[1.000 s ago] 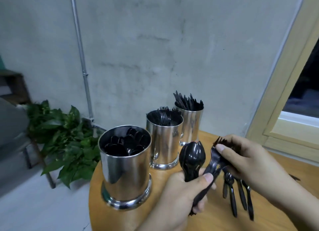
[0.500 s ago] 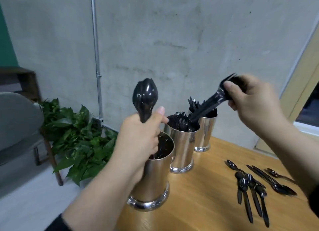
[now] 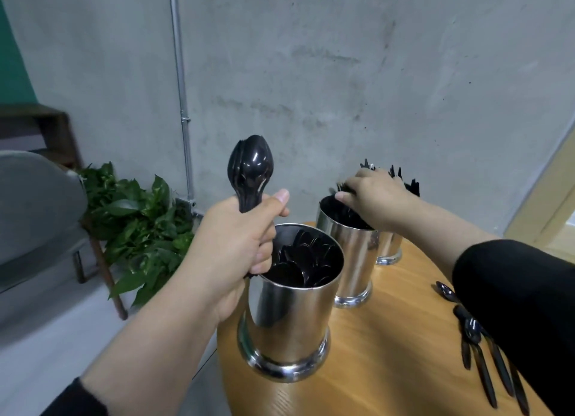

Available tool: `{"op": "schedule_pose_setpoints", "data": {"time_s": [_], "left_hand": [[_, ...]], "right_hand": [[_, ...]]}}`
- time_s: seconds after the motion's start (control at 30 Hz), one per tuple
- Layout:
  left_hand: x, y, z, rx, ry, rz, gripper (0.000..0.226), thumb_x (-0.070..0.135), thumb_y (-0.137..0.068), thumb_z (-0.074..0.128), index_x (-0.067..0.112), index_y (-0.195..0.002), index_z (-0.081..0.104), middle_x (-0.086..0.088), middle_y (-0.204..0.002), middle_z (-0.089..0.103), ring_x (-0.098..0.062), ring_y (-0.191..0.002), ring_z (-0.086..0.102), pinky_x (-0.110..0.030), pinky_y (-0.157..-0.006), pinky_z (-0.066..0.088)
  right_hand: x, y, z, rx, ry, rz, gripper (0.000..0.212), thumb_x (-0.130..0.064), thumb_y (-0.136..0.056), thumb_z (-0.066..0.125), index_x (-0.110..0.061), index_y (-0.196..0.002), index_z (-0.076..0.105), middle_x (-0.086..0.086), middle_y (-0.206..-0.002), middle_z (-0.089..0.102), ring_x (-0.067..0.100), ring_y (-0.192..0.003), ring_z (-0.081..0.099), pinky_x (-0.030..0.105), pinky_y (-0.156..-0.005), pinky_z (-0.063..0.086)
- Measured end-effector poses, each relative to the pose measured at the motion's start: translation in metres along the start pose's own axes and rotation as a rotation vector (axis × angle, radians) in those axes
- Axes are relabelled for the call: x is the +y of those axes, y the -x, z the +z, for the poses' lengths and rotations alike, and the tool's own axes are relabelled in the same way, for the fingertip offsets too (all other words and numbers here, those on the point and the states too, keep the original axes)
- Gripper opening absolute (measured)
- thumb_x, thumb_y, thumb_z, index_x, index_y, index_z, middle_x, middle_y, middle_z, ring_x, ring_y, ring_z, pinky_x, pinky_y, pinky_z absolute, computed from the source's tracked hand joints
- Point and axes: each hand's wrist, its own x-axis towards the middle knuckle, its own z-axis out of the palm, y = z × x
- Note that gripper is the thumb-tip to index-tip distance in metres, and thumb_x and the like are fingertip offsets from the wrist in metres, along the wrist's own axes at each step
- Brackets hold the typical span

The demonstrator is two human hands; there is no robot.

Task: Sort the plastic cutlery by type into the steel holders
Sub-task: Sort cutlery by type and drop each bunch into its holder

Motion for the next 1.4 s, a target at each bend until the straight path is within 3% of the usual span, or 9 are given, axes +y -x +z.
{"op": "schedule_pose_setpoints", "data": {"time_s": [0.17, 0.33, 0.57, 0.63, 0.8, 0.97, 1.13, 1.27, 1.4], "left_hand": [[-0.002, -0.002, -0.003, -0.104, -0.005, -0.033, 0.023, 0.028, -0.100, 0.063, 0.007, -0.091, 0.065, 0.001, -0.056, 0.032, -0.010, -0.041, 0.025, -0.021, -0.038, 0.022], [0.007, 0.002, 0.004, -0.209, -0.143, -0.050, 0.024, 0.025, -0.098, 0.064, 0.003, -0.090, 0.069, 0.000, -0.054, 0.036, -0.011, -0.040, 0.029, -0.024, -0.042, 0.019], [0.022, 0.000, 0.020, -0.196, -0.340, 0.016, 0.027, 0.018, -0.092, 0.072, 0.002, -0.081, 0.053, -0.006, -0.051, 0.032, -0.020, -0.046, 0.028, -0.036, -0.052, 0.018], [0.025, -0.002, 0.018, -0.170, -0.419, 0.104, 0.024, 0.028, -0.090, 0.076, 0.009, -0.087, 0.062, -0.009, -0.054, 0.051, -0.019, -0.048, 0.047, -0.028, -0.050, 0.037], [0.015, -0.009, 0.003, 0.015, -0.436, 0.266, 0.023, 0.044, -0.100, 0.060, 0.034, -0.119, 0.068, 0.012, -0.104, 0.075, 0.005, -0.100, 0.067, -0.023, -0.097, 0.051], [-0.009, -0.002, -0.016, 0.180, -0.500, 0.193, 0.031, 0.021, -0.106, 0.047, 0.027, -0.131, 0.065, 0.017, -0.114, 0.073, 0.004, -0.103, 0.065, -0.008, -0.087, 0.047], [-0.030, 0.015, -0.017, 0.005, -0.650, 0.219, 0.048, 0.015, -0.102, 0.043, 0.031, -0.144, 0.059, 0.015, -0.137, 0.065, 0.000, -0.127, 0.057, -0.026, -0.111, 0.044], [-0.032, 0.019, -0.018, -0.034, -0.775, 0.191, 0.049, 0.021, -0.107, 0.043, 0.025, -0.155, 0.043, 0.009, -0.158, 0.046, -0.004, -0.145, 0.039, -0.028, -0.122, 0.030], [-0.027, 0.021, -0.013, -0.039, -0.828, 0.221, 0.048, 0.025, -0.108, 0.042, 0.027, -0.156, 0.041, 0.011, -0.159, 0.043, -0.003, -0.146, 0.035, -0.025, -0.122, 0.027]], "right_hand": [[-0.007, 0.023, -0.025, 0.280, -0.336, -0.033, 0.079, -0.073, -0.087, 0.031, -0.021, -0.142, 0.053, 0.005, -0.136, 0.055, 0.026, -0.121, 0.050, 0.042, -0.104, 0.040], [-0.059, 0.066, -0.078, 0.188, -0.857, -0.386, 0.051, -0.059, -0.094, 0.051, -0.033, -0.138, 0.051, -0.014, -0.115, 0.064, 0.007, -0.080, 0.068, 0.024, -0.071, 0.050], [-0.091, 0.075, -0.090, 0.183, -0.841, -0.373, 0.018, -0.034, -0.090, 0.073, -0.018, -0.095, 0.067, -0.009, -0.066, 0.064, -0.001, -0.053, 0.053, 0.011, -0.054, 0.041], [-0.091, 0.073, -0.089, 0.288, -0.806, -0.335, 0.017, -0.031, -0.089, 0.074, -0.016, -0.089, 0.067, -0.010, -0.063, 0.062, -0.002, -0.056, 0.054, 0.009, -0.055, 0.040], [-0.082, 0.062, -0.081, 0.478, -0.689, -0.261, 0.017, -0.034, -0.090, 0.073, -0.020, -0.089, 0.065, -0.011, -0.068, 0.061, -0.002, -0.061, 0.053, 0.010, -0.057, 0.038], [-0.086, 0.053, -0.048, 0.219, -0.489, -0.287, 0.024, -0.044, -0.096, 0.062, -0.020, -0.095, 0.064, -0.008, -0.077, 0.062, 0.002, -0.067, 0.055, 0.014, -0.059, 0.039], [-0.092, 0.056, -0.002, -0.035, -0.375, -0.367, 0.053, -0.059, -0.102, 0.022, -0.027, -0.117, 0.062, 0.001, -0.116, 0.063, 0.024, -0.114, 0.055, 0.050, -0.101, 0.043], [-0.079, 0.065, 0.001, 0.010, -0.660, -0.257, 0.053, -0.042, -0.107, 0.030, -0.015, -0.151, 0.043, -0.001, -0.153, 0.048, 0.005, -0.141, 0.039, 0.018, -0.116, 0.025], [-0.064, 0.079, -0.001, 0.112, -0.744, -0.237, 0.052, -0.043, -0.107, 0.028, -0.019, -0.150, 0.045, -0.010, -0.151, 0.048, -0.001, -0.141, 0.038, 0.020, -0.118, 0.027]]}}
